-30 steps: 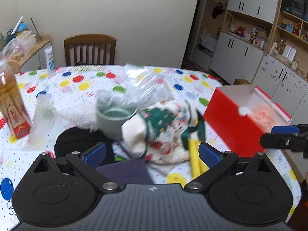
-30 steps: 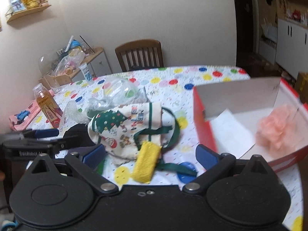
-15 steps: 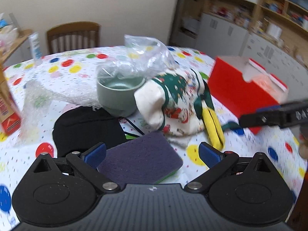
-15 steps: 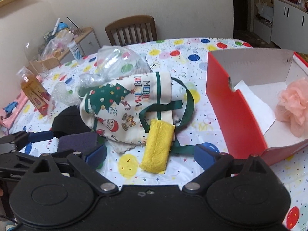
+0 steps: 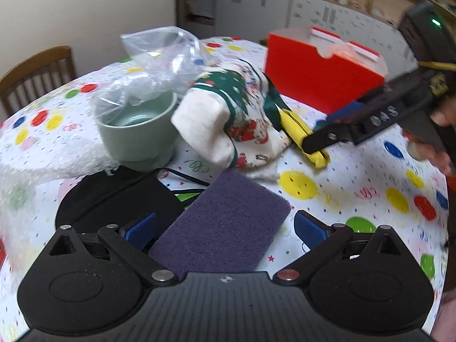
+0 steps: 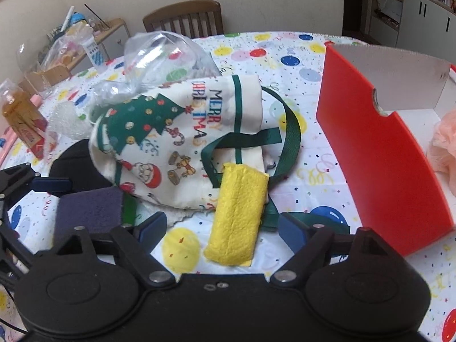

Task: Organize soft objects
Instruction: 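Grasp the yellow sponge cloth with the right gripper while the left grasps the purple sponge, then carry the yellow cloth and purple sponge into the red shoebox with both grippers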

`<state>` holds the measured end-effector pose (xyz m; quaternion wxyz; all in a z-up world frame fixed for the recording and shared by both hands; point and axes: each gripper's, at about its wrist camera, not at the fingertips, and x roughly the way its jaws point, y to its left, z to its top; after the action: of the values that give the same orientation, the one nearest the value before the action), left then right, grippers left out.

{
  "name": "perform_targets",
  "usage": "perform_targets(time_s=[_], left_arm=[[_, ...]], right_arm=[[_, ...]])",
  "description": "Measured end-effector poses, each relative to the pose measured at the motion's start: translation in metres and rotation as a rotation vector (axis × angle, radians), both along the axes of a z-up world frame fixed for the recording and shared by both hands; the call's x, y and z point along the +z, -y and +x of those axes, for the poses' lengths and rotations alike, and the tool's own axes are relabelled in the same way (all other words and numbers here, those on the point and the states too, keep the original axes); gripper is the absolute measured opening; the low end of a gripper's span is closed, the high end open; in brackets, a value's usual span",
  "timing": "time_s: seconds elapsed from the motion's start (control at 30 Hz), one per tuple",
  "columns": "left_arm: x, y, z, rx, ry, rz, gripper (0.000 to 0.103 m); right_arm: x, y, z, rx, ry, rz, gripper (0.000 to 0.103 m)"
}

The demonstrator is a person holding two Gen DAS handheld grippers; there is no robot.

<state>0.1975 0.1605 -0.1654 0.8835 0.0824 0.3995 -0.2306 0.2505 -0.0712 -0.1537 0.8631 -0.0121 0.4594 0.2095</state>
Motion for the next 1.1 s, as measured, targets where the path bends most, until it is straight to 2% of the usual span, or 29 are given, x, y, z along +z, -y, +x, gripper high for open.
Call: perform_targets(time_s=[0.2, 0.33, 0.5, 0.6, 0.77, 0.97, 1.1], left_arm=[[-0.01, 0.004, 0.009, -0.07, -0.007, 0.052, 0.103], [-0.014, 0.005, 0.013, -0.08, -0.024, 0.033, 0.103], [-0.02, 0.011, 0.01, -0.094, -0.014, 0.057, 0.102], [-0.021, 0.012, 0.009, -0.075, -0.002, 0.065, 0.096], [-0.019, 0.01, 0.007, -0.054, 0.007, 0.064, 0.094], [-0.018, 0.014, 0.003, -0.002, 0.016, 0.082, 0.091], [-0.015, 0.013, 0.001, 0.048, 0.004, 0.054, 0.091]], right_arm=[[-0.014, 0.0, 0.01, -0.037, -0.053, 0.006, 0.077], [-0.019, 0.0, 0.012, -0.041, -0.069, -0.003, 0.071], [-0.02, -0.002, 0.012, -0.044, -0.061, -0.018, 0.064], [-0.019, -0.003, 0.012, -0.047, -0.056, -0.027, 0.055], [-0.018, -0.005, 0.012, -0.054, -0.046, -0.042, 0.04], [-0.018, -0.003, 0.009, -0.049, -0.021, -0.067, 0.039], [-0.013, 0.001, 0.003, -0.06, 0.001, -0.059, 0.038]])
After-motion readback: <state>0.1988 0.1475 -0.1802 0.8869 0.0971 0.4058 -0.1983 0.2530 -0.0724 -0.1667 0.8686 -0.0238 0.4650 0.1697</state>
